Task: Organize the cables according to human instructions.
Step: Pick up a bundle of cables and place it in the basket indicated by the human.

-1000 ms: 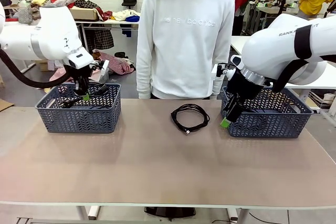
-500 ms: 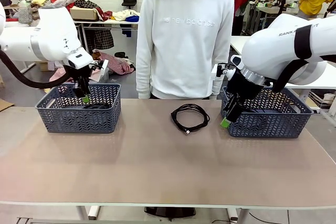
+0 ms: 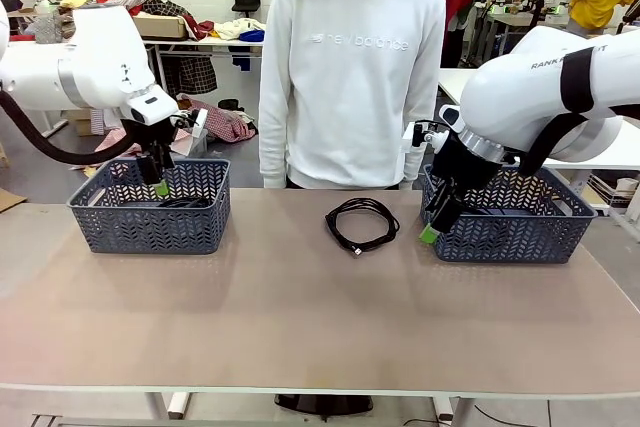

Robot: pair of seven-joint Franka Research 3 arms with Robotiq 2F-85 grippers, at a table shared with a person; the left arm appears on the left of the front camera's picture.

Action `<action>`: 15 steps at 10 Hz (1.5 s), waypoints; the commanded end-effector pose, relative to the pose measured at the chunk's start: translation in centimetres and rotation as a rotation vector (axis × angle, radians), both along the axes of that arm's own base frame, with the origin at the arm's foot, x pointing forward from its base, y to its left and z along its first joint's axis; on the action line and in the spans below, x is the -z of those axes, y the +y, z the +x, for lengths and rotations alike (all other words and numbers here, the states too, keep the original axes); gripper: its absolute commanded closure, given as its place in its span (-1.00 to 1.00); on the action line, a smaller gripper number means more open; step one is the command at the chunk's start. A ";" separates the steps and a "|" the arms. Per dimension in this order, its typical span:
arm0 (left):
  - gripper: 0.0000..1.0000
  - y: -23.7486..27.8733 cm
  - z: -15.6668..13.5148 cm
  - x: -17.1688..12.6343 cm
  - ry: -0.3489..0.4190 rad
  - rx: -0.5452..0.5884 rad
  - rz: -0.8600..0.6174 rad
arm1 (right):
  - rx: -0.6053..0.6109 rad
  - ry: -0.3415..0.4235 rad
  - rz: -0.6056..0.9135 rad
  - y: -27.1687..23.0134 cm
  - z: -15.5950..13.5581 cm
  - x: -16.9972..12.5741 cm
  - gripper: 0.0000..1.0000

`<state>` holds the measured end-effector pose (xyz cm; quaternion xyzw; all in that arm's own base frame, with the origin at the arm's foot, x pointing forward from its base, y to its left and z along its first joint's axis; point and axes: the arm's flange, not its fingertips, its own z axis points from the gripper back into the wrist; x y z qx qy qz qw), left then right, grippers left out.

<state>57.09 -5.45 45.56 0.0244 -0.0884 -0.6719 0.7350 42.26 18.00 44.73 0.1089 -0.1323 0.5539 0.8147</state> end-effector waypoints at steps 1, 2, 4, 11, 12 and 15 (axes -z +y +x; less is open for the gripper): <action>-1.00 0.3 -0.3 -0.4 0.018 -0.017 -0.017 | 0.001 -0.001 0.001 0.1 0.0 0.0 -1.00; -1.00 0.2 -0.4 -0.4 0.014 -0.021 -0.028 | 0.001 -0.001 0.001 0.1 0.0 0.0 -1.00; -1.00 0.0 -0.1 0.0 0.008 -0.002 0.000 | 0.001 -0.001 0.001 0.1 0.0 0.0 -1.00; -1.00 -1.2 -0.4 -0.2 0.005 -0.032 -0.052 | 0.001 -0.001 0.001 0.1 0.0 0.0 -1.00; -1.00 -2.1 -1.1 -0.6 0.009 -0.058 -0.095 | 0.001 -0.001 0.001 0.1 0.0 0.0 -1.00; -1.00 -5.6 -4.1 -1.2 0.033 -0.080 -0.168 | 0.001 -0.001 0.001 0.1 0.0 0.0 -1.00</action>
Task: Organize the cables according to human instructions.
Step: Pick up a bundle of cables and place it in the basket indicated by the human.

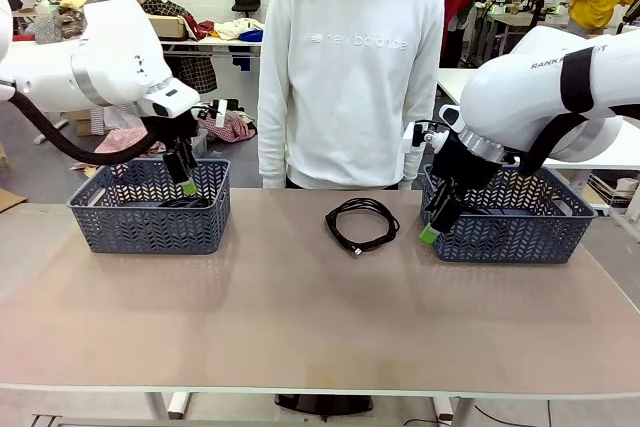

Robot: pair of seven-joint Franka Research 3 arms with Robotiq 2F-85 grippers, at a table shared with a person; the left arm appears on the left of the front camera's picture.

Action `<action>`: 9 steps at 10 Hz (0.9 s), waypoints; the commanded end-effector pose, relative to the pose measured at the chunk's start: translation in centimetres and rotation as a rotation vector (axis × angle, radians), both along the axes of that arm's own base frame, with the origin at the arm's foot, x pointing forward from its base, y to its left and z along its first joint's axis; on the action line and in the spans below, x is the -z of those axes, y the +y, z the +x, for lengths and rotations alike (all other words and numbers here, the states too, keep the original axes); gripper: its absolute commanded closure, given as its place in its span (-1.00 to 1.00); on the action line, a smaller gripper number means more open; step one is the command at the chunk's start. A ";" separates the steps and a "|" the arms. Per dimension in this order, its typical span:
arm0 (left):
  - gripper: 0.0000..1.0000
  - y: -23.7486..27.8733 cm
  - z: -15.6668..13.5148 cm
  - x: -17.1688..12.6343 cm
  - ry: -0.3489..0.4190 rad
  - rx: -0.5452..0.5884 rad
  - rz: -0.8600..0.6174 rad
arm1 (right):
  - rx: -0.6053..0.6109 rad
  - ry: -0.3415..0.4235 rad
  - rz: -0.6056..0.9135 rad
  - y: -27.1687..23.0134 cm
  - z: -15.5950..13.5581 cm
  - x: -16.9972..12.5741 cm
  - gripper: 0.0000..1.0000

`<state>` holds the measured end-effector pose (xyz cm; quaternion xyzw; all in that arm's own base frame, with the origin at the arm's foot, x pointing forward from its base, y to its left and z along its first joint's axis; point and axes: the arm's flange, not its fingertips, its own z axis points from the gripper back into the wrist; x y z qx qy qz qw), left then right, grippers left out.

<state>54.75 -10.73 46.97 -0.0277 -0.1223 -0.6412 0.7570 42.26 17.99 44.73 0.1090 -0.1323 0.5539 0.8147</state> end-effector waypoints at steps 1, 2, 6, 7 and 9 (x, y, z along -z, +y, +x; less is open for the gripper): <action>-1.00 -1.3 -2.8 0.7 0.040 -0.017 -0.073 | 0.001 -0.001 0.001 0.1 0.0 0.0 -1.00; -1.00 -2.1 -4.0 1.1 0.054 -0.020 -0.112 | 0.001 -0.001 0.001 0.1 0.0 0.0 -1.00; -1.00 -4.6 -8.5 2.5 0.022 -0.011 -0.209 | 0.001 -0.001 0.001 0.1 0.0 0.0 -1.00; -1.00 -5.3 -9.5 2.8 0.024 -0.010 -0.219 | 0.001 -0.001 0.001 0.1 0.0 0.0 -1.00; -1.00 -6.0 -10.5 3.6 0.015 -0.009 -0.190 | 0.001 -0.001 0.001 0.1 0.0 0.0 -1.00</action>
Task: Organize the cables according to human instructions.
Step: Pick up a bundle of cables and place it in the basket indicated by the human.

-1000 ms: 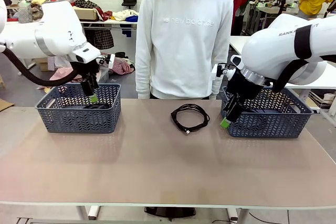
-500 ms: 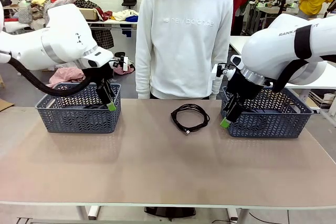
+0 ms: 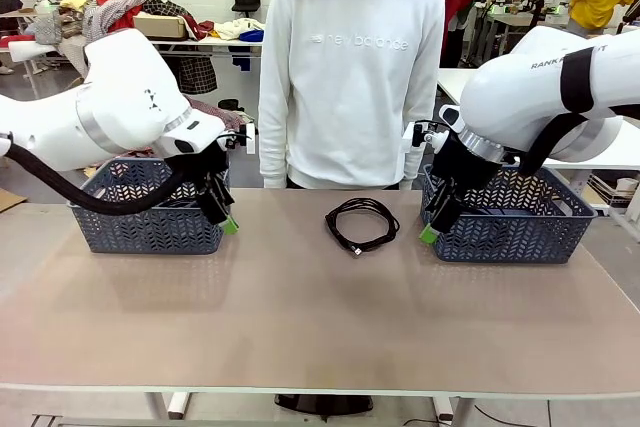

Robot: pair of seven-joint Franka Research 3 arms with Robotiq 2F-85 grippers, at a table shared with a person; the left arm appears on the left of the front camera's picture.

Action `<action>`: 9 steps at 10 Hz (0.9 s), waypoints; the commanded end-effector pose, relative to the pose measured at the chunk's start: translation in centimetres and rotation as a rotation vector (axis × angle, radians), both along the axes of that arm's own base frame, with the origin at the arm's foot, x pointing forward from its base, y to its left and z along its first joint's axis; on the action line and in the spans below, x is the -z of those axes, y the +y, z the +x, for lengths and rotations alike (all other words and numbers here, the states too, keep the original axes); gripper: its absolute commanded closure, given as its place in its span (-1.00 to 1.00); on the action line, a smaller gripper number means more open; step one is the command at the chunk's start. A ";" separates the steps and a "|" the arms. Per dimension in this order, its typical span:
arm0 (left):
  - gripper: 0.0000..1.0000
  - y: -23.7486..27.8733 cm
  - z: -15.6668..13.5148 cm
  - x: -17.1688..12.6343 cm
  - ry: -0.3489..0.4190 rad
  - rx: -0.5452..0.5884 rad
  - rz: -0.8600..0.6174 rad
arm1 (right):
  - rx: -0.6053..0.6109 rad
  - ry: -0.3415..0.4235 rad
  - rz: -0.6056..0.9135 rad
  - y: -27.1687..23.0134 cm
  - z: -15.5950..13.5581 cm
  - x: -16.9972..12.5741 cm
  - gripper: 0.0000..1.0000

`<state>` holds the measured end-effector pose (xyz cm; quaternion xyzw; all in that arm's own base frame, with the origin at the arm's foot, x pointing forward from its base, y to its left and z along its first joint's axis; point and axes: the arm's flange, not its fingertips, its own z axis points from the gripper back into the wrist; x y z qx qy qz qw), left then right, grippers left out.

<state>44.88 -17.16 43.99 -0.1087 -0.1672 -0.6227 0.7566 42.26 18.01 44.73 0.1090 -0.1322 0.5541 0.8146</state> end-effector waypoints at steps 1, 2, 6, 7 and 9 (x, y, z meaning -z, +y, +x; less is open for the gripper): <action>-1.00 0.4 -0.3 0.9 -0.007 -0.010 0.005 | 0.002 -0.002 0.001 0.1 0.0 0.0 -1.00; -1.00 0.0 0.0 0.0 0.000 0.000 0.000 | 0.002 -0.002 0.001 0.1 0.0 0.0 -1.00; -1.00 0.0 0.0 0.0 0.000 0.000 0.000 | 0.002 -0.002 0.001 0.1 0.0 0.0 -1.00; -1.00 0.0 0.0 0.0 0.000 0.000 0.000 | 0.002 -0.002 0.001 0.1 0.0 0.0 -1.00; -1.00 0.0 0.0 0.0 0.000 0.000 0.000 | 0.002 -0.002 0.001 0.1 0.0 0.0 -1.00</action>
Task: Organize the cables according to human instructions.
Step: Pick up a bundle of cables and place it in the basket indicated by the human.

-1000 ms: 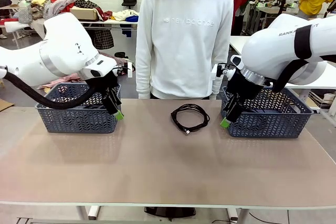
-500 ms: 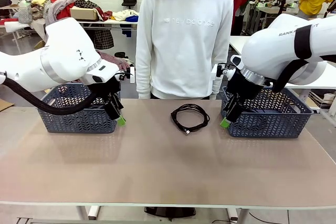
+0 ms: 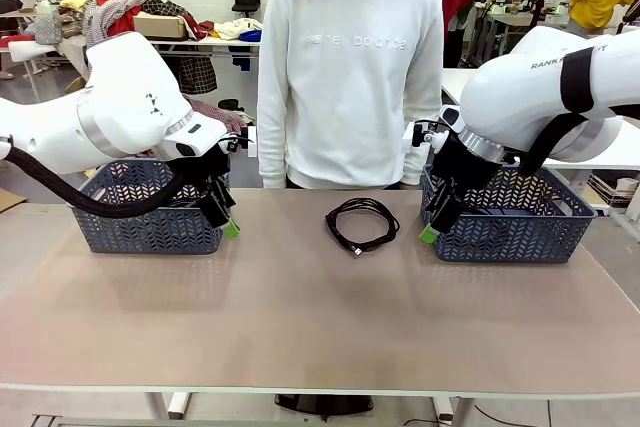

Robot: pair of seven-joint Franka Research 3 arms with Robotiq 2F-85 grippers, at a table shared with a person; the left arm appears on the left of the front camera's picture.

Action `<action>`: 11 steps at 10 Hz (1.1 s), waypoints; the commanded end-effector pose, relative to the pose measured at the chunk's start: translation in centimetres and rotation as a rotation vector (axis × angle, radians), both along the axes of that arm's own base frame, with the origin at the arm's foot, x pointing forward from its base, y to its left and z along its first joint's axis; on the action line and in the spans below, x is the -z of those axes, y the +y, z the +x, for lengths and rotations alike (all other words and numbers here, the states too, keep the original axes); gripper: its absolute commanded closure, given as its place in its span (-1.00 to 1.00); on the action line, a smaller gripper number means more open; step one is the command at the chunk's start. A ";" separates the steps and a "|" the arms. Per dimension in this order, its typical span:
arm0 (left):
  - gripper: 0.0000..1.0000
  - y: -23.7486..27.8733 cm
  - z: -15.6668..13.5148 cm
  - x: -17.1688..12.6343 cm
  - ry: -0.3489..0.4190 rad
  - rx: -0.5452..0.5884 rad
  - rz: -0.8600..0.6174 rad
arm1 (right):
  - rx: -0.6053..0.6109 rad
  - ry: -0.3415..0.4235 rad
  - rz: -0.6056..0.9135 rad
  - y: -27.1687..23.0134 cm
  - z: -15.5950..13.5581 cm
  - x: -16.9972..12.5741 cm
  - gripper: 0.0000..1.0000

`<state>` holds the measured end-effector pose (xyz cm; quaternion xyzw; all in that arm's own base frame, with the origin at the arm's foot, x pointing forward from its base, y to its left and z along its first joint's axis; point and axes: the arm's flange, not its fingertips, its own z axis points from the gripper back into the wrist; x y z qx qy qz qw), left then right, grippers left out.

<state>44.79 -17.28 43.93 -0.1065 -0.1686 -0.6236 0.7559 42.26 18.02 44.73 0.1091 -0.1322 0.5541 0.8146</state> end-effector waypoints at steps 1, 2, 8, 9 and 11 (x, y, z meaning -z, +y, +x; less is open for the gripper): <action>-1.00 0.1 0.1 -0.1 0.005 -0.001 -0.002 | 0.002 -0.002 0.001 0.1 0.0 0.0 -1.00; -1.00 0.1 0.1 -0.1 0.005 -0.001 -0.002 | 0.002 -0.002 0.001 0.1 0.0 0.0 -1.00; -1.00 0.1 0.1 -0.1 0.005 -0.001 -0.002 | 0.002 -0.002 0.001 0.1 0.0 0.0 -1.00; -1.00 0.1 0.1 -0.1 0.005 -0.001 -0.002 | 0.002 -0.002 0.001 0.1 0.0 0.0 -1.00; -1.00 0.1 0.1 -0.1 0.005 -0.001 -0.002 | 0.002 -0.002 0.001 0.1 0.0 0.0 -1.00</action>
